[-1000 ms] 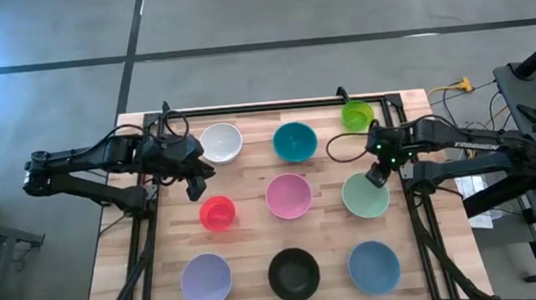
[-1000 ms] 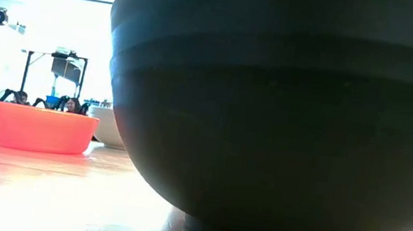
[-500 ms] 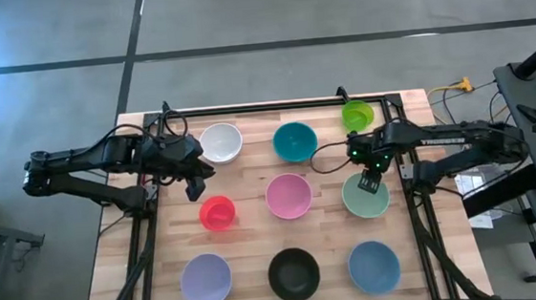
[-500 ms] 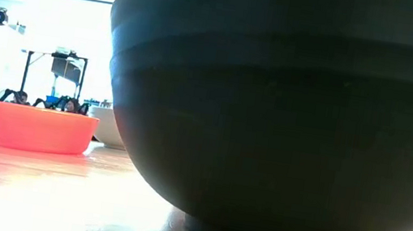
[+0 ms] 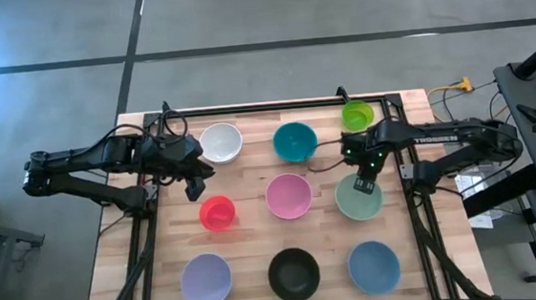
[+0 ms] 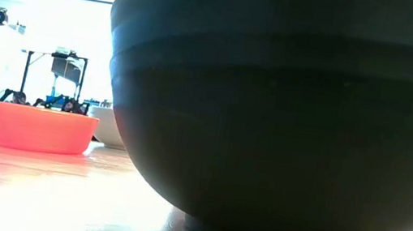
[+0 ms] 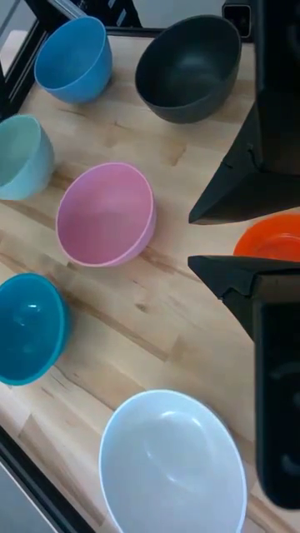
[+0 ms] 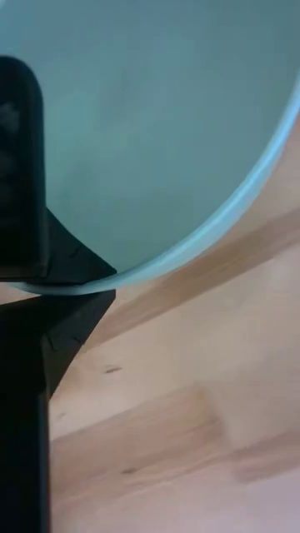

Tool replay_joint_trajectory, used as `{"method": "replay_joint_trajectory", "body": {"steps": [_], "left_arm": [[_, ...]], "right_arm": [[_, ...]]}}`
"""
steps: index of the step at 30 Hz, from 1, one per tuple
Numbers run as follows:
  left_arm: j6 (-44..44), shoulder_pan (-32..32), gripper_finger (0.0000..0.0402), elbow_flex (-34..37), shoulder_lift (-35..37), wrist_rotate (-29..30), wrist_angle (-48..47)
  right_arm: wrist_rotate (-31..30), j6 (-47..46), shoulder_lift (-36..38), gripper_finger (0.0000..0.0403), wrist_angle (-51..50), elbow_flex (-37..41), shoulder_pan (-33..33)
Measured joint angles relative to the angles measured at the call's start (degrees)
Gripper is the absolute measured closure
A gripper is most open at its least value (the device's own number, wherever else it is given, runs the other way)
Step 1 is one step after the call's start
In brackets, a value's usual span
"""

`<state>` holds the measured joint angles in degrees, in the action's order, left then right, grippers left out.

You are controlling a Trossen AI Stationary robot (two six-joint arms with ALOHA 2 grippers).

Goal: Nest bowls inside each other
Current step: Stack the light green bowl on the pink bowl

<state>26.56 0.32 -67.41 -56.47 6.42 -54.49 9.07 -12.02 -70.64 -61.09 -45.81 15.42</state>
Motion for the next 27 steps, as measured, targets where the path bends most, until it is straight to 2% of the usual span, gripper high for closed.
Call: {"method": "replay_joint_trajectory", "body": {"steps": [4,10,13,17,22,27], "left_arm": [[-0.4,0.0,0.0346,0.3,-0.1,0.0,0.0],[-3.1,0.0,0.0346,0.9,-0.6,0.5,0.7],[-3.4,0.0,0.0346,1.0,-0.8,0.6,1.5],[-3.5,0.0,0.0346,1.1,-0.8,0.6,1.2],[-8.5,0.0,0.0346,1.3,-0.7,0.5,1.0],[-10.6,0.0,0.0346,1.9,-0.2,-0.1,1.0]], "right_arm": [[4.2,-1.3,1.5,0.0393,2.2,-5.5,0.0],[6.3,-8.4,-0.5,0.0393,14.8,-16.0,-0.3],[6.4,-9.3,-5.3,0.0394,15.3,-22.8,-0.3],[7.2,-9.2,-14.3,0.0394,10.0,-32.4,-0.4],[18.4,-9.3,-25.7,0.0394,6.3,-40.8,-0.4],[17.2,-7.5,-32.4,0.0394,1.0,-46.2,-1.5]]}}
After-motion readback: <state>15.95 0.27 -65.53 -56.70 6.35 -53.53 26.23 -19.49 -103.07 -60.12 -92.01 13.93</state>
